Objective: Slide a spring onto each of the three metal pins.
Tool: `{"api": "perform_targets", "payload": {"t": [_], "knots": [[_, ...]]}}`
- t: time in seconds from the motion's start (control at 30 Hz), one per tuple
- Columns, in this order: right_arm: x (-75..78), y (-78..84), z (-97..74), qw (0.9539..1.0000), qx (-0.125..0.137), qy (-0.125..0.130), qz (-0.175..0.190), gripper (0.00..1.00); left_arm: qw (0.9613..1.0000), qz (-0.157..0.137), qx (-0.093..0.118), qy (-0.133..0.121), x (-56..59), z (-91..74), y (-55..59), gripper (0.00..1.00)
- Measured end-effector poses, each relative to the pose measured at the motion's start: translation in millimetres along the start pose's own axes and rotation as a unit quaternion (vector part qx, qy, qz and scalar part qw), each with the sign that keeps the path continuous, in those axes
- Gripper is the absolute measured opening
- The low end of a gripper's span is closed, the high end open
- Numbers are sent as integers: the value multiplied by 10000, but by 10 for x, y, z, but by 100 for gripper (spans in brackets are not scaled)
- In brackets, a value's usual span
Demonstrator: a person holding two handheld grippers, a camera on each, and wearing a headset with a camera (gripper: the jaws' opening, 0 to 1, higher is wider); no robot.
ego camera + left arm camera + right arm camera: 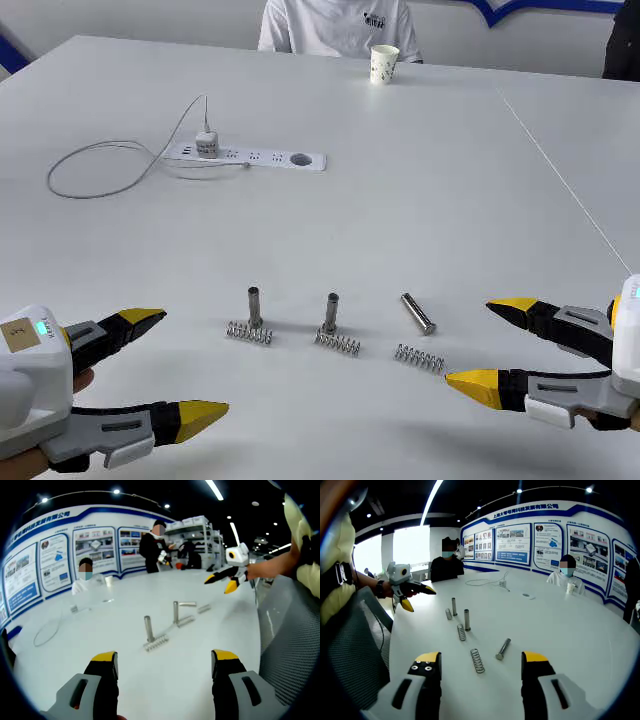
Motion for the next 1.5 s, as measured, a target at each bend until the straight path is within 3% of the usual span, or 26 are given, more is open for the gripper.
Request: {"api": "perform_targets", "payload": {"t": [0.9, 1.5], "knots": [[37, -34, -1, 9999, -80, 85, 45, 62, 10000, 31, 27, -13, 8, -3, -33, 78], [111, -53, 98, 9997, -208, 125, 52, 59, 10000, 21, 43, -34, 10, 5, -25, 78]]}}
Point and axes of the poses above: the centre of the closed fingertips' face, and the gripper's own axes: z roughly forward along the fingers, x roughly to its right, y roughly out of its underside, the point moved 7 cm from there along -z, roughly backward along the fingers, and after that the axes turned 12 degrees about x, right-handed, at the moved point
